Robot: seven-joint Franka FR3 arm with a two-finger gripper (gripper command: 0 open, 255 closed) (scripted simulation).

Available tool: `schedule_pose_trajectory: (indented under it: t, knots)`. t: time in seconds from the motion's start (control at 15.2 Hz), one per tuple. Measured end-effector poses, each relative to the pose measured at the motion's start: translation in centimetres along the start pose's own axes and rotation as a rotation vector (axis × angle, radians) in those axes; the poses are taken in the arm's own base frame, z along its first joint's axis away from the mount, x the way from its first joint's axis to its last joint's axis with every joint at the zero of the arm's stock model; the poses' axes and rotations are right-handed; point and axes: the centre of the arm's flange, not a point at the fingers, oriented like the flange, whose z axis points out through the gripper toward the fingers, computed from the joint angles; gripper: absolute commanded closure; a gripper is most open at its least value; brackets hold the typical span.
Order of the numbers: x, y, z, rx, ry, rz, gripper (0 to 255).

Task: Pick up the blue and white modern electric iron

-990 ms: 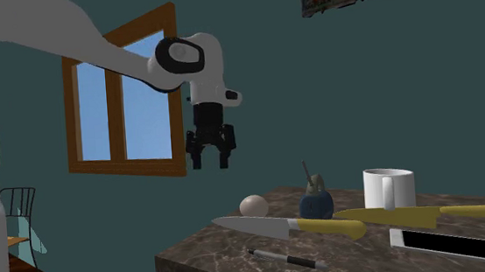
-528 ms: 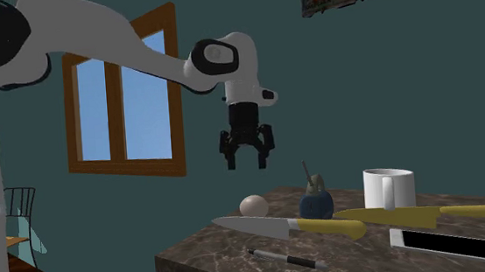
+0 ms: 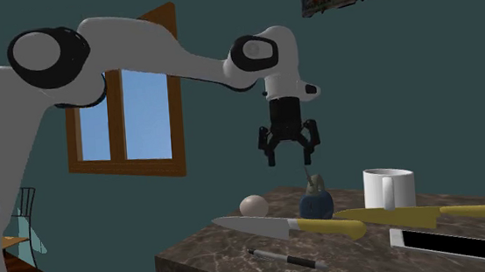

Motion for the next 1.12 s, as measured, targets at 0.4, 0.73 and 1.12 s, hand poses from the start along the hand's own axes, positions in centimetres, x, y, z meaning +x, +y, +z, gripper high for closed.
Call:
schedule_pose_trajectory:
  t: [0.4, 0.73, 1.12]
  knots:
    - [3.1, 4.4, 0.5, -0.001, 0.004, -0.007, 0]
    - [3.3, 4.5, 3.1, 0.000, 0.004, -0.008, 0]
    - [3.5, 4.5, 3.8, -0.001, 0.004, -0.008, 255]
